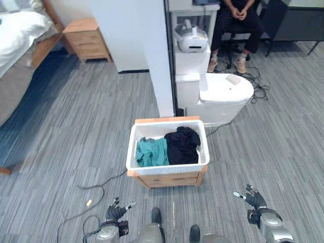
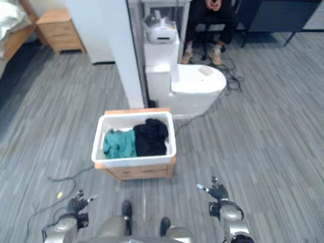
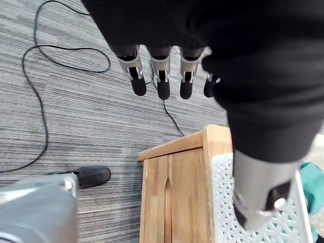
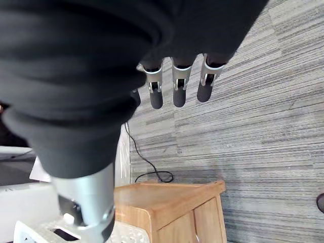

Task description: Grab the laundry basket,head to the washer,open it,put in the laundry and shut it.

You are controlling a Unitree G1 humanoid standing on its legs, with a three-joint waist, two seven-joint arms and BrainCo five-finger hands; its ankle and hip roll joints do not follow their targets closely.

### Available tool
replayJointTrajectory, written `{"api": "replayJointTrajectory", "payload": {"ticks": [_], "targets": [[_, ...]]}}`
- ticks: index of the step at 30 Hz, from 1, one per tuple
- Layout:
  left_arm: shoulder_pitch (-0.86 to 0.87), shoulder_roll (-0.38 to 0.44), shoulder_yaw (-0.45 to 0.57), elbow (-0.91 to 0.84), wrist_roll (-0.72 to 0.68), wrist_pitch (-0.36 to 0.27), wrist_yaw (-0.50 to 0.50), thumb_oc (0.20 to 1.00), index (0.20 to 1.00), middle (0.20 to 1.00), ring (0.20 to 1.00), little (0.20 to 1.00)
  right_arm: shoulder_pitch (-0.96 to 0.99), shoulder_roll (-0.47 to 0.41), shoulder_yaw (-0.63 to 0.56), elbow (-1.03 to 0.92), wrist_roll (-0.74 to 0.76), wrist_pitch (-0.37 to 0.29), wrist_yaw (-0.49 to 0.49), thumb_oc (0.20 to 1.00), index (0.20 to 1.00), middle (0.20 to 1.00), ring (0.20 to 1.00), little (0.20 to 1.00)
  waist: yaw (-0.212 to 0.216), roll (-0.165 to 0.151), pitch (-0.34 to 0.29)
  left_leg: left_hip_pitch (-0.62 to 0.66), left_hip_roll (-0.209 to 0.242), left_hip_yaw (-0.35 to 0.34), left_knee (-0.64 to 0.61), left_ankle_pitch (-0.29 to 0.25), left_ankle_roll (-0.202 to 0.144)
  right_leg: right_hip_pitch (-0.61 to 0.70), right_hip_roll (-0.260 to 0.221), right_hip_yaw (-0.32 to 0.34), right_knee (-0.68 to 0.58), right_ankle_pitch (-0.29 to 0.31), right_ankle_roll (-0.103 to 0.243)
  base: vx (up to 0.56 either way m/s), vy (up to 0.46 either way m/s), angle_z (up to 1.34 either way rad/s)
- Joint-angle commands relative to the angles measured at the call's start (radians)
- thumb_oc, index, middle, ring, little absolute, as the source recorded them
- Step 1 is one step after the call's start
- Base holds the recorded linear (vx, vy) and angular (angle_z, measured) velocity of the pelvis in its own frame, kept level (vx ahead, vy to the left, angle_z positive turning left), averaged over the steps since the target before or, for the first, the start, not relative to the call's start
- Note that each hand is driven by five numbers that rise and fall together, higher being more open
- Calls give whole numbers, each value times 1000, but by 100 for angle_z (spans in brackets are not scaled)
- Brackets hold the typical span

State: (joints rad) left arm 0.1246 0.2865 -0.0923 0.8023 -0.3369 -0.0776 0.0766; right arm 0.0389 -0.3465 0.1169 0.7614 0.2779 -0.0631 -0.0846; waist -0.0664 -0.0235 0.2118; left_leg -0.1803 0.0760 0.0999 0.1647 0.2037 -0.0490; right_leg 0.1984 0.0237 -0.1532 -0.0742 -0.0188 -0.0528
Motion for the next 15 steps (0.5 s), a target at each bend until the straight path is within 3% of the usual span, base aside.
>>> {"api": "replayJointTrajectory", "payload": {"ticks": [1,15], "targets": [[-12,49,21,-53,-19,-23,13,1000,1000,1000,1000,1000,3,-31,-8,-60,0,-16,-1,1000,1000,1000,1000,1000,17,-24,-6,166,-25,11,-64,-168,-27,-173,-67,44,89,68,107,107,53,-30],[-53,76,39,-190,-36,-41,76,1000,1000,1000,1000,1000,-129,-49,61,-211,-41,-22,-32,1000,1000,1000,1000,1000,48,2,-44,291,-66,26,-224,-179,7,-127,-83,62,19,81,138,72,47,1]]}}
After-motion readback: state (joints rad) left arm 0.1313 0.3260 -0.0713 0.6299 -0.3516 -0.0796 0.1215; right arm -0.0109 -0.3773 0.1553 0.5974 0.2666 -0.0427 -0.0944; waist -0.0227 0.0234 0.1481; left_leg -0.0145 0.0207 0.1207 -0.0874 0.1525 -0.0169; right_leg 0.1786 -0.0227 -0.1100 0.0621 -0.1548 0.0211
